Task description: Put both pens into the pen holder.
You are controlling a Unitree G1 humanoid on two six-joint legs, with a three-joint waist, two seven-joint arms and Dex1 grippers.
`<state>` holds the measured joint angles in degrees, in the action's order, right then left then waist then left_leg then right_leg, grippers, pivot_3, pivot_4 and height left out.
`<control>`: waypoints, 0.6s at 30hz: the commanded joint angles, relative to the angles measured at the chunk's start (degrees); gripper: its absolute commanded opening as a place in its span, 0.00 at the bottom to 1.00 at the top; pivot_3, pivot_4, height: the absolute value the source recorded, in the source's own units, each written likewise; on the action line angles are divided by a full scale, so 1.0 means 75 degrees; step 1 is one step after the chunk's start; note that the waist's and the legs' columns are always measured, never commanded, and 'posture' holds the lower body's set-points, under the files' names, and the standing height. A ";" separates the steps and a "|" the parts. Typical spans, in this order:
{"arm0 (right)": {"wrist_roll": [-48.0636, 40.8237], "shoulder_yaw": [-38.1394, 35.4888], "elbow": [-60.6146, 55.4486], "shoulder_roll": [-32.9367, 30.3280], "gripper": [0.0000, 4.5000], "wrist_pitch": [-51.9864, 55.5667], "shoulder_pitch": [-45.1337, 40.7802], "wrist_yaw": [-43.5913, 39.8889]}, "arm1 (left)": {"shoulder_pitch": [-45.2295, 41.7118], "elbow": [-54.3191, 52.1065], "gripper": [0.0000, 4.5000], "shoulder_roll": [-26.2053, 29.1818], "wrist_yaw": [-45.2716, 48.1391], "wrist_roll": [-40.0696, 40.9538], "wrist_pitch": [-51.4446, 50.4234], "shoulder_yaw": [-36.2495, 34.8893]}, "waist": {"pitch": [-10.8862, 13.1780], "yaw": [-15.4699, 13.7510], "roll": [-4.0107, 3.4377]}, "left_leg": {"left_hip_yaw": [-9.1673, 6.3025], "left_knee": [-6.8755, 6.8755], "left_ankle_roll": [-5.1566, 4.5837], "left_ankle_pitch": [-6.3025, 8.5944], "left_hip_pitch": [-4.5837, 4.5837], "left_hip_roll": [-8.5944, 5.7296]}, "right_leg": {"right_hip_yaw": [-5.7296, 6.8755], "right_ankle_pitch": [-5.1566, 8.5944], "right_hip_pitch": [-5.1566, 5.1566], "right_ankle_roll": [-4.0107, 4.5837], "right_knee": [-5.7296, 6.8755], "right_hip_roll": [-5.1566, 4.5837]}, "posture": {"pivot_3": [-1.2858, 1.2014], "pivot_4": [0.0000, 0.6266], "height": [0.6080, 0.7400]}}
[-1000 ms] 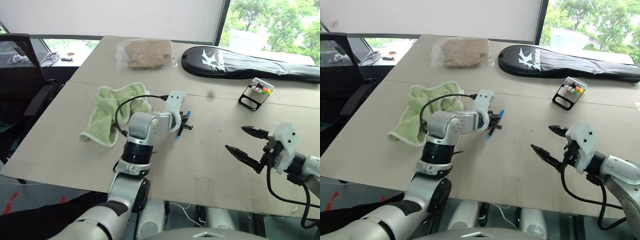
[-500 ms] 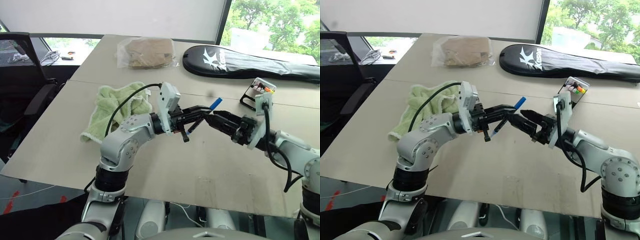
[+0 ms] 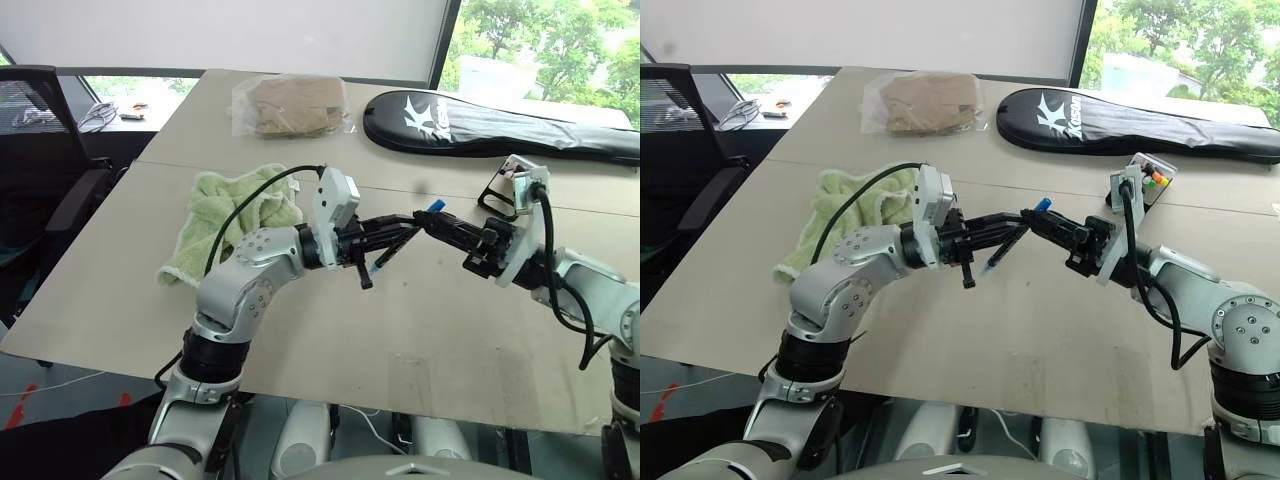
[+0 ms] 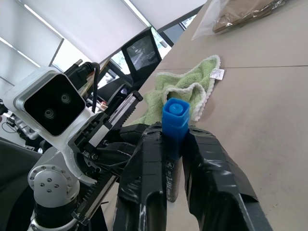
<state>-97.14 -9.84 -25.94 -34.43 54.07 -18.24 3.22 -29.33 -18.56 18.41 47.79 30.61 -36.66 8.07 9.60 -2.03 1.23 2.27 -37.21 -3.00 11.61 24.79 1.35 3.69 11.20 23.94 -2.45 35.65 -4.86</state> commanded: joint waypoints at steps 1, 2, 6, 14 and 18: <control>-0.0324 0.0069 -0.0202 -0.0073 0.01 -0.0169 -0.0116 -0.0022 | 0.0003 -0.0138 0.00 0.0065 0.0288 0.0413 -0.0081 -0.0020 | 0.0000 0.0001 0.0000 | 0.0000 0.0000 0.0000 0.0000 0.0000 0.0000 | 0.0000 0.0000 0.0000 0.0000 0.0000 0.0000 | 0.52 0.24 1.00; -0.0327 0.0072 -0.0203 -0.0095 0.01 -0.0188 -0.0110 -0.0026 | 0.0031 -0.0148 0.09 0.0136 0.0393 0.0571 -0.0203 -0.0069 | 0.0000 0.0004 0.0000 | 0.0000 0.0000 0.0000 0.0000 0.0000 0.0001 | 0.0000 0.0000 0.0000 -0.0001 0.0000 0.0000 | 0.52 0.24 1.00; -0.0207 0.0063 -0.0211 -0.0163 0.01 -0.0247 -0.0092 -0.0077 | 0.0053 -0.0175 0.53 0.0271 0.0413 0.0679 -0.0307 -0.0145 | 0.0000 0.0004 -0.0001 | -0.0001 0.0001 0.0000 0.0000 0.0000 0.0006 | 0.0001 0.0001 0.0001 -0.0002 0.0000 0.0002 | 0.52 0.24 1.00; 0.2708 -0.1141 0.0343 -0.0878 0.01 -0.1541 -0.0222 -0.0722 | 0.0063 0.0237 0.78 0.0608 -0.0314 0.0057 -0.0033 -0.0522 | 0.0001 -0.0022 -0.0002 | 0.0008 -0.0001 -0.0001 0.0001 0.0000 -0.0001 | -0.0003 0.0002 0.0002 -0.0004 -0.0003 -0.0002 | 0.52 0.24 1.00; 0.5095 -0.1056 0.0650 -0.1405 0.01 -0.2470 -0.0607 -0.0851 | 0.0002 0.0740 0.78 0.0506 -0.0853 -0.0750 0.0765 -0.0474 | 0.0005 -0.0014 -0.0008 | 0.0020 0.0001 -0.0002 0.0001 -0.0002 -0.0007 | -0.0007 0.0002 0.0007 -0.0005 -0.0003 0.0000 | 0.52 0.24 1.00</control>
<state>-65.94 -16.68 -20.94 -43.49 39.42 -21.21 -2.14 -28.58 -12.82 22.71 42.71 26.74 -33.90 4.73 9.64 -2.13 1.18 2.47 -37.19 -3.02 11.62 24.78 1.30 3.62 11.22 24.02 -2.49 35.62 -4.85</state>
